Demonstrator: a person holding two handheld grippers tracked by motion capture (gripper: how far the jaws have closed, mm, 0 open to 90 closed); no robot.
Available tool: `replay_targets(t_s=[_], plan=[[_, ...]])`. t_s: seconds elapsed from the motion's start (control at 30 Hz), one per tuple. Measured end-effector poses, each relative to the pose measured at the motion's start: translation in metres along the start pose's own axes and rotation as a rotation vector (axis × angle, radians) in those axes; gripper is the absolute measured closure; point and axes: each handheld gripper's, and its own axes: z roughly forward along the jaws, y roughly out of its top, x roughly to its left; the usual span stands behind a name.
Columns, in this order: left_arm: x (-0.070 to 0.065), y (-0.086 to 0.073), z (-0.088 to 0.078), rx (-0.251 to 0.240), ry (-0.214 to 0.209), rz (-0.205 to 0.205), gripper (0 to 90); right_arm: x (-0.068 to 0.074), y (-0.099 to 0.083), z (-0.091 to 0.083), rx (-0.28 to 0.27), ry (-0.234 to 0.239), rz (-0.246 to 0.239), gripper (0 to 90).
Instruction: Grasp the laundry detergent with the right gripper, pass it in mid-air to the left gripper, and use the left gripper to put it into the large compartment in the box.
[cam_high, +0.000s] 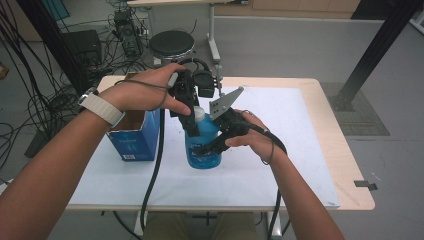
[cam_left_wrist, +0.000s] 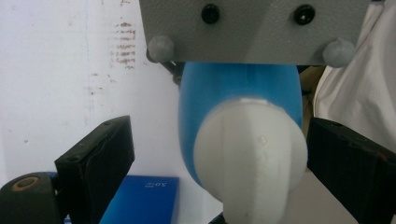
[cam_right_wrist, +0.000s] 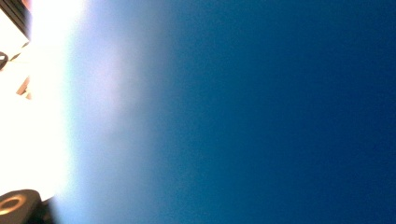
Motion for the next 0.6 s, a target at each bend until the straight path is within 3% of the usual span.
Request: replay_targets(t_s=[0.6], plan=[[-0.0004,0.0038,0.0088,0.003,-0.004,0.01,9.8,0.0027,0.0056,-0.002,-0.006,0.003,-0.006,43.0]])
